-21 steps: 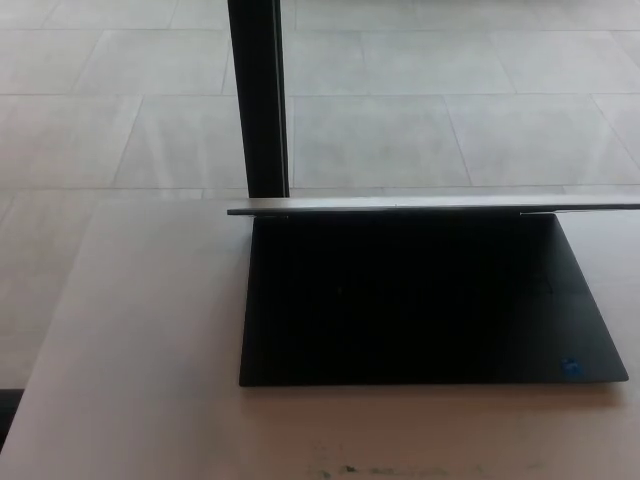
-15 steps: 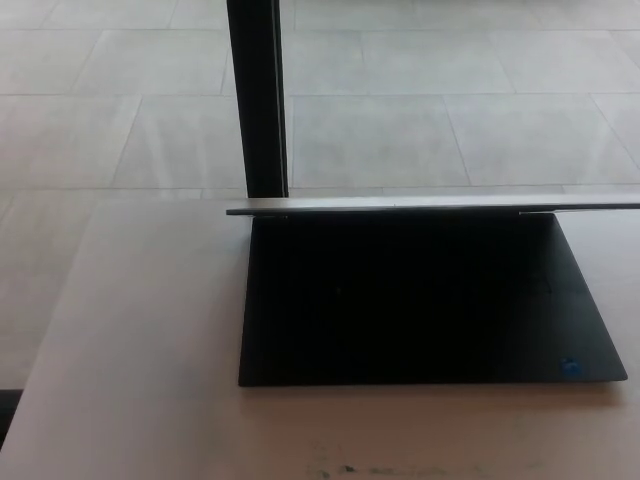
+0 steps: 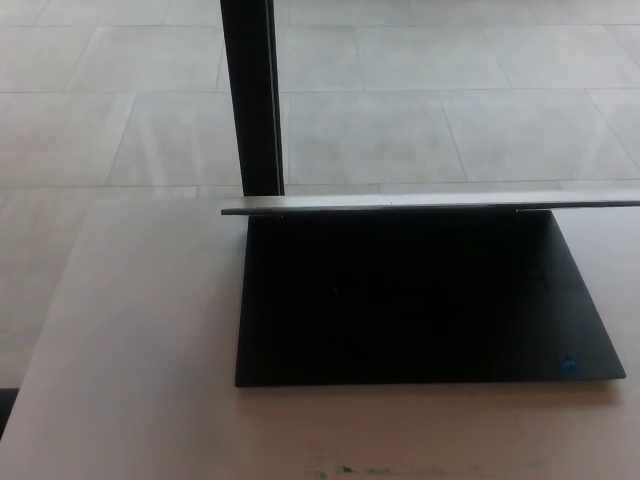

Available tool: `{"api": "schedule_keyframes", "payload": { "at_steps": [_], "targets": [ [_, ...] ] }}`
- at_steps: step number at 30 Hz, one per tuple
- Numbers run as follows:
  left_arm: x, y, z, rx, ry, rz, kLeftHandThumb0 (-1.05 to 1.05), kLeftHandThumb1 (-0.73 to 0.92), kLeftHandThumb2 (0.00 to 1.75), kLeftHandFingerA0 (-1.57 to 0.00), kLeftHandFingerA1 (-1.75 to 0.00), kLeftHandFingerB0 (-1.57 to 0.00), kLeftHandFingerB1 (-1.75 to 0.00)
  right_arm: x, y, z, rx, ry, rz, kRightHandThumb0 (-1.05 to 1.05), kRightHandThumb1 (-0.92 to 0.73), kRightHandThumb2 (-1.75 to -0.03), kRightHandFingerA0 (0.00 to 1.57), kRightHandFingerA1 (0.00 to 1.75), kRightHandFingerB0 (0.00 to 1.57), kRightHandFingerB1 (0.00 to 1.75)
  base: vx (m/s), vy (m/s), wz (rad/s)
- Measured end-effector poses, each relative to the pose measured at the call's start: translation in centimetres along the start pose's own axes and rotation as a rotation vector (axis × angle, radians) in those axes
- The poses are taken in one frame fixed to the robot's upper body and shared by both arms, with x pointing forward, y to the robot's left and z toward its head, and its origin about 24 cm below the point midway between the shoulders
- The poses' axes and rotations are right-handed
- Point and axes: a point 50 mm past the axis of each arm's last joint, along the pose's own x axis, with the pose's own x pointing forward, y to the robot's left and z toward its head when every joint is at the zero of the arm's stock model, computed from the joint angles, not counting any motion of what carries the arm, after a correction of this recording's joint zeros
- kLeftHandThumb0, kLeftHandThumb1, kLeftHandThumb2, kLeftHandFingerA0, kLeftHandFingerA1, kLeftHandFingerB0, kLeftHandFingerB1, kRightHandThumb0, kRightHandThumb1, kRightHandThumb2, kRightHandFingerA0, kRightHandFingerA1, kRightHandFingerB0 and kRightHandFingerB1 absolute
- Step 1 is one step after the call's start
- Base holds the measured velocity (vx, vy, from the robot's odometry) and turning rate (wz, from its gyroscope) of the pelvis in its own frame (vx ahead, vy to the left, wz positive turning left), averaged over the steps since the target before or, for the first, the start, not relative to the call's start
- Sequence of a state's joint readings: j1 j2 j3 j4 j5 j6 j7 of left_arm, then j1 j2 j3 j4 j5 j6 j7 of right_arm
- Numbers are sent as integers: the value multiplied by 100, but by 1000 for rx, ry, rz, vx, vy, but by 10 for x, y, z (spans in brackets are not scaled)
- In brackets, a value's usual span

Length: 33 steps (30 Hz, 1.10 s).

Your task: The robot uses its right hand to push down on the lid of a laptop kept in the middle of the desk to close it

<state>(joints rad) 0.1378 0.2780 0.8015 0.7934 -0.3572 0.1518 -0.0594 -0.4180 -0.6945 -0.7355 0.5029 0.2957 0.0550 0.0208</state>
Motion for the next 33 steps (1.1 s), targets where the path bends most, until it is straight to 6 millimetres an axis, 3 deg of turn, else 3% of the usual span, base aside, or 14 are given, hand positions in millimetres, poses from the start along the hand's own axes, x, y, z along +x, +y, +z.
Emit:
{"api": "schedule_keyframes", "payload": {
  "at_steps": [3,4,10,11,13,14,15,17,18,22,23,24,27,33],
  "targets": [
    [1,-1,-1,-9,4,-3,-100,80,117,-28,-88,-28,-77,4,35,22,-39,-88,130,-86,-90,-67,37,54,34,40,0,0,0],
    [1,-2,-1,-12,6,-3,-104,92,85,-27,-99,-23,-77,4,47,29,-55,-112,172,-91,-73,-87,34,54,29,43,0,0,0],
    [1,-4,-1,-16,7,-11,-101,92,88,-25,-92,-20,-70,-5,112,58,-155,-248,420,-94,-70,-84,41,48,37,39,0,0,0],
    [1,-4,-1,-17,6,-11,-89,79,129,-41,-88,-22,-69,-7,122,62,-170,-267,456,-93,-72,-78,38,47,35,36,0,0,0],
    [1,-4,0,-20,6,-12,-104,92,89,-24,-95,-17,-71,-14,142,68,-204,-305,540,-92,-74,-79,36,47,33,36,0,0,0],
    [1,-4,0,-20,6,-13,-96,81,122,-29,-86,-23,-71,-19,152,70,-224,-322,586,-84,-87,-67,37,44,36,32,0,0,0],
    [1,-4,0,-21,5,-14,-103,92,89,-26,-97,-18,-72,-22,160,71,-242,-335,618,-84,-87,-67,38,45,36,32,0,0,0],
    [1,-4,1,-23,5,-15,-97,81,123,-32,-87,-24,-71,-31,177,71,-294,-359,702,-85,-87,-67,37,46,38,33,0,0,0],
    [1,-4,1,-26,5,-15,-105,92,89,-29,-99,-19,-74,-36,185,70,-324,-368,743,-85,-87,-67,33,46,37,33,0,0,0],
    [1,-4,1,-34,4,-17,-103,92,86,-26,-96,-20,-75,-51,210,61,-426,-385,870,-84,-89,-69,29,44,36,32,0,0,0],
    [1,-5,1,-36,4,-18,-98,81,123,-31,-88,-22,-71,-55,214,59,-449,-387,894,-80,-88,-67,28,43,36,32,0,0,0],
    [1,-5,1,-38,4,-18,-100,92,88,-26,-96,-20,-73,-58,218,56,-475,-391,919,-85,-77,-75,26,45,36,36,0,0,0],
    [0,-5,1,-39,3,-19,-98,79,120,-27,-86,-24,-71,-65,230,47,-548,-389,981,-81,-89,-67,27,40,34,31,0,0,0],
    [1,-5,1,-48,1,-22,-105,92,89,-22,-96,-17,-74,-70,245,24,-697,-365,1063,-82,-89,-67,29,45,35,32,0,0,0]
  ]
}}
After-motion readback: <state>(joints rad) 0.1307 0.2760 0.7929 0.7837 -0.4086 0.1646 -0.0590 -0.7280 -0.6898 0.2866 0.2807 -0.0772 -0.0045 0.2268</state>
